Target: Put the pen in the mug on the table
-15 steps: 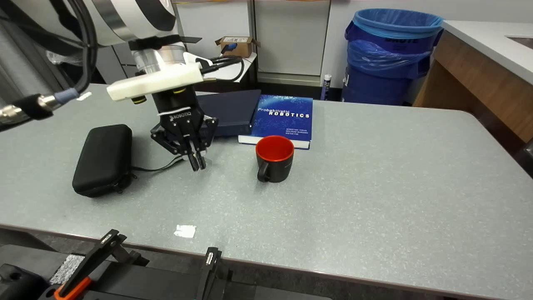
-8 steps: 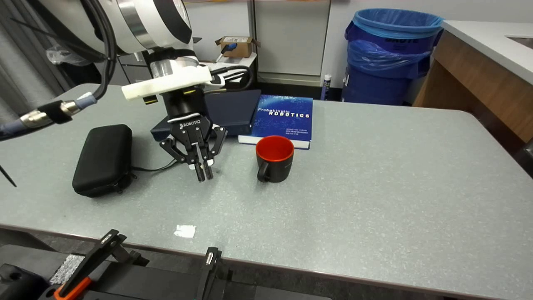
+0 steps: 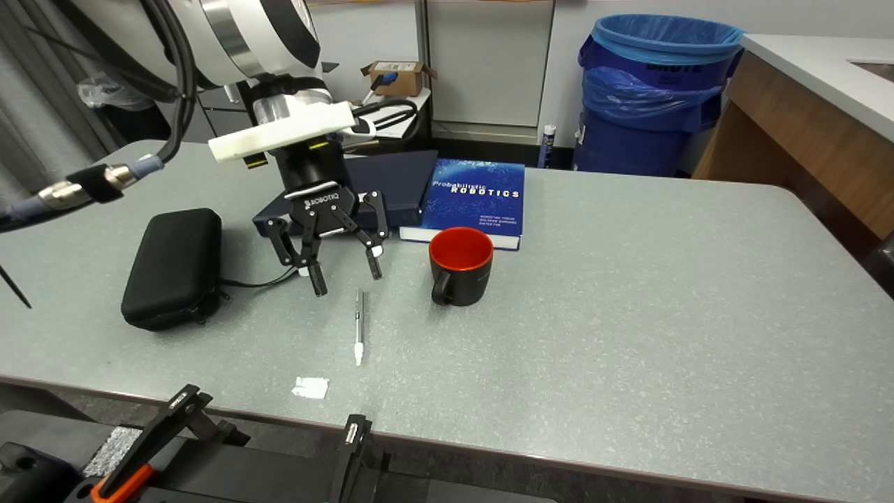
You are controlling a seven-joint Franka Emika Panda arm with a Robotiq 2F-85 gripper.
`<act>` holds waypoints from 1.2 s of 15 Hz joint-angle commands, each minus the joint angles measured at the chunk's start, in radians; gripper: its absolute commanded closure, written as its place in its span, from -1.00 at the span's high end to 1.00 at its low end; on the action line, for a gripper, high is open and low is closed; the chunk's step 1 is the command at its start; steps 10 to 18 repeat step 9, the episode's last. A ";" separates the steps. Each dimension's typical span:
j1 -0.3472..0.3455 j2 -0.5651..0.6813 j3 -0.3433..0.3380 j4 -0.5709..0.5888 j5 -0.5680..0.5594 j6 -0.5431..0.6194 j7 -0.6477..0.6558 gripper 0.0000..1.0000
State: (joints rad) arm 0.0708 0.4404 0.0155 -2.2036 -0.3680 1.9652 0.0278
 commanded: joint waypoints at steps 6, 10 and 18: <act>0.004 -0.011 -0.012 0.027 0.002 0.009 0.039 1.00; 0.005 -0.013 -0.014 0.032 0.003 0.015 0.055 1.00; 0.005 -0.013 -0.014 0.032 0.003 0.015 0.055 1.00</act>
